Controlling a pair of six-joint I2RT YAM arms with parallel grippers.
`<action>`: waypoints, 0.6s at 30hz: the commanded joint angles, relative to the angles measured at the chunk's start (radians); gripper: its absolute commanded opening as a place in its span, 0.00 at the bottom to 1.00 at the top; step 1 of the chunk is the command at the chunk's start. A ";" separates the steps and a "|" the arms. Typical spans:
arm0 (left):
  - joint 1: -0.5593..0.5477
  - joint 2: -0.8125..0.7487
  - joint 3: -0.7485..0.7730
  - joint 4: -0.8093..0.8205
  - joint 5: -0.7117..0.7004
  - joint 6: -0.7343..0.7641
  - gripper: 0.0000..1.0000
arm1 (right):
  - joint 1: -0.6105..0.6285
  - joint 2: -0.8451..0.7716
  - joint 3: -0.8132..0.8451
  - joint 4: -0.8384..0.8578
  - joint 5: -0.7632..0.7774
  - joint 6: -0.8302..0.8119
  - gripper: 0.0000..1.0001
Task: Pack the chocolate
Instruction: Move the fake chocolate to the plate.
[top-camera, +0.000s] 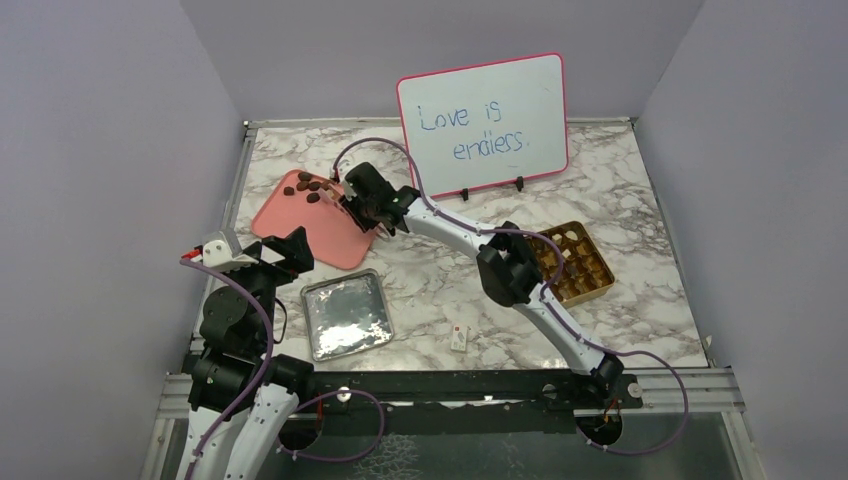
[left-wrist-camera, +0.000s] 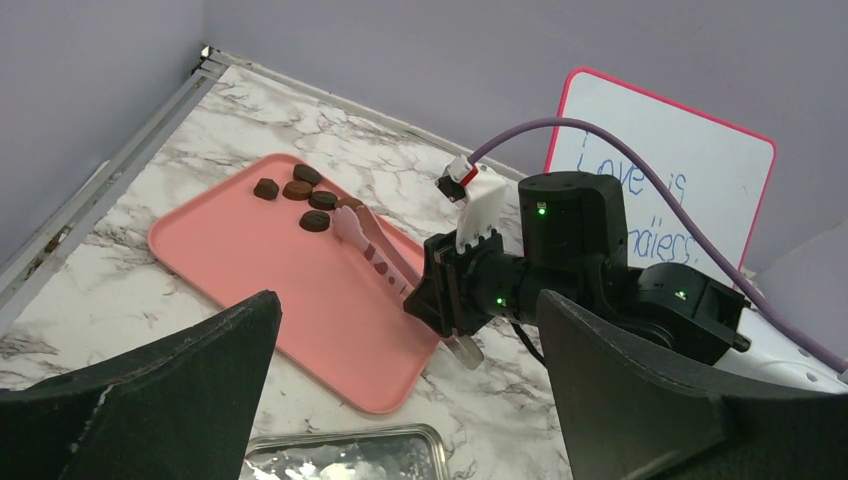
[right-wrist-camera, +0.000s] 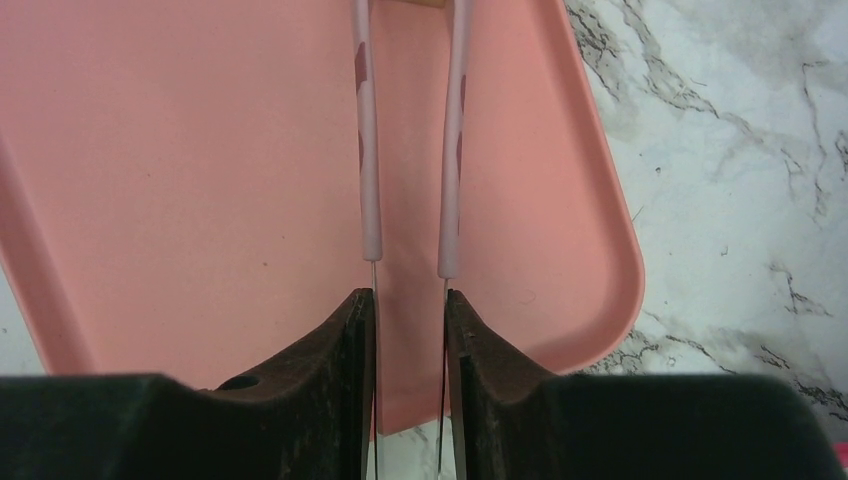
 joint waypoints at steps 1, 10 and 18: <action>0.006 -0.005 0.010 0.013 -0.009 0.006 0.99 | 0.015 -0.071 -0.025 -0.005 -0.037 0.015 0.32; 0.007 -0.007 0.009 0.012 -0.013 0.006 0.99 | 0.040 -0.160 -0.129 -0.066 0.022 0.016 0.30; 0.006 -0.007 0.007 0.014 -0.006 0.005 0.99 | 0.046 -0.256 -0.237 -0.126 0.013 0.080 0.30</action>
